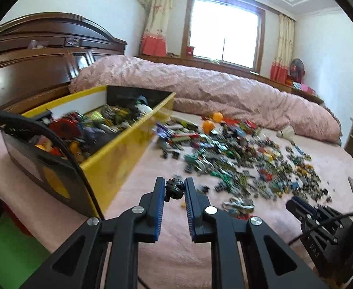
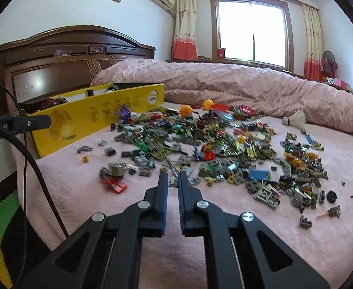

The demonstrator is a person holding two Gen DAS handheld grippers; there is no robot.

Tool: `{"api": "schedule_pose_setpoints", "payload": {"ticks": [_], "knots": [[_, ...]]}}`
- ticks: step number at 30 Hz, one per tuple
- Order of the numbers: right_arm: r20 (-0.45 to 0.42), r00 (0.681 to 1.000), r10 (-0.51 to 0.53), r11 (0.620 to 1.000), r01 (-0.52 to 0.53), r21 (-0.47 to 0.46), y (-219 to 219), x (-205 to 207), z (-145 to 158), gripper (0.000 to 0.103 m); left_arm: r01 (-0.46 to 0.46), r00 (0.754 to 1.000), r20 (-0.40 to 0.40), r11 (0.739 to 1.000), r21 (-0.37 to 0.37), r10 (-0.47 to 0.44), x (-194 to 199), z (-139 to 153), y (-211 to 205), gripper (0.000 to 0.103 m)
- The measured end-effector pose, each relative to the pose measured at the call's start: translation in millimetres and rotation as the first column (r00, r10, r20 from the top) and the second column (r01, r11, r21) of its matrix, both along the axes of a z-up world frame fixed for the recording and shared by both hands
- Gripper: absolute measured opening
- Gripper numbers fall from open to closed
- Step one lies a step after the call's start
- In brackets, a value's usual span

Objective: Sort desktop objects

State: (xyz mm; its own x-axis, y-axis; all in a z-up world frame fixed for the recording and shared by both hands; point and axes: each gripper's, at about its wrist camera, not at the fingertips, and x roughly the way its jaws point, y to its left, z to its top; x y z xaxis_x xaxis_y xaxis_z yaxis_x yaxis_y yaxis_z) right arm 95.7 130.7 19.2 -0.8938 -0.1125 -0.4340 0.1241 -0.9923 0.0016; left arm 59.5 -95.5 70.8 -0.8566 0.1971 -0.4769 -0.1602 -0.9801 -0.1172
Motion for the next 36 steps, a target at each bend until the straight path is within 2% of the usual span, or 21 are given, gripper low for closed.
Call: {"api": "schedule_pose_setpoints", "payload": {"ticks": [5, 11, 17, 23, 24, 27, 29, 31, 36], "knots": [[-0.016, 0.999, 0.029, 1.0, -0.03, -0.003, -7, 3, 12, 0.009, -0.088, 0.995, -0.037, 0.996, -0.003, 0.088, -5, 17, -25, 0.017], [-0.021, 0.997, 0.078, 0.997, -0.078, -0.019, -21, 0, 22, 0.009, -0.204, 0.977, -0.068, 0.978, -0.041, 0.201, -26, 31, -63, 0.017], [-0.011, 0.993, 0.122, 0.993, -0.122, -0.006, -38, -3, 24, 0.009, -0.271, 0.962, -0.025, 0.961, -0.05, 0.271, -57, 21, -98, 0.017], [0.004, 0.987, 0.163, 0.987, -0.163, 0.004, -53, -13, 26, 0.009, -0.285, 0.958, 0.001, 0.957, -0.054, 0.285, -73, 12, -113, 0.017], [0.007, 0.985, 0.173, 0.985, -0.173, 0.003, -56, -17, 27, 0.009, -0.288, 0.957, 0.003, 0.956, -0.055, 0.289, -74, 11, -114, 0.019], [0.015, 0.98, 0.2, 0.98, -0.2, -0.003, -66, -27, 30, 0.009, -0.285, 0.958, 0.01, 0.957, -0.048, 0.286, -77, 8, -116, 0.033], [0.02, 0.975, 0.222, 0.975, -0.222, -0.011, -74, -35, 33, 0.009, -0.288, 0.957, 0.007, 0.957, -0.042, 0.288, -77, 8, -118, 0.035], [0.021, 0.968, 0.251, 0.968, -0.25, -0.023, -83, -43, 36, 0.009, -0.288, 0.957, 0.009, 0.957, -0.042, 0.289, -77, 8, -120, 0.043], [0.012, 0.944, 0.329, 0.943, -0.329, -0.045, -112, -71, 50, 0.009, -0.297, 0.955, 0.013, 0.954, -0.045, 0.298, -77, 9, -123, 0.05]]}}
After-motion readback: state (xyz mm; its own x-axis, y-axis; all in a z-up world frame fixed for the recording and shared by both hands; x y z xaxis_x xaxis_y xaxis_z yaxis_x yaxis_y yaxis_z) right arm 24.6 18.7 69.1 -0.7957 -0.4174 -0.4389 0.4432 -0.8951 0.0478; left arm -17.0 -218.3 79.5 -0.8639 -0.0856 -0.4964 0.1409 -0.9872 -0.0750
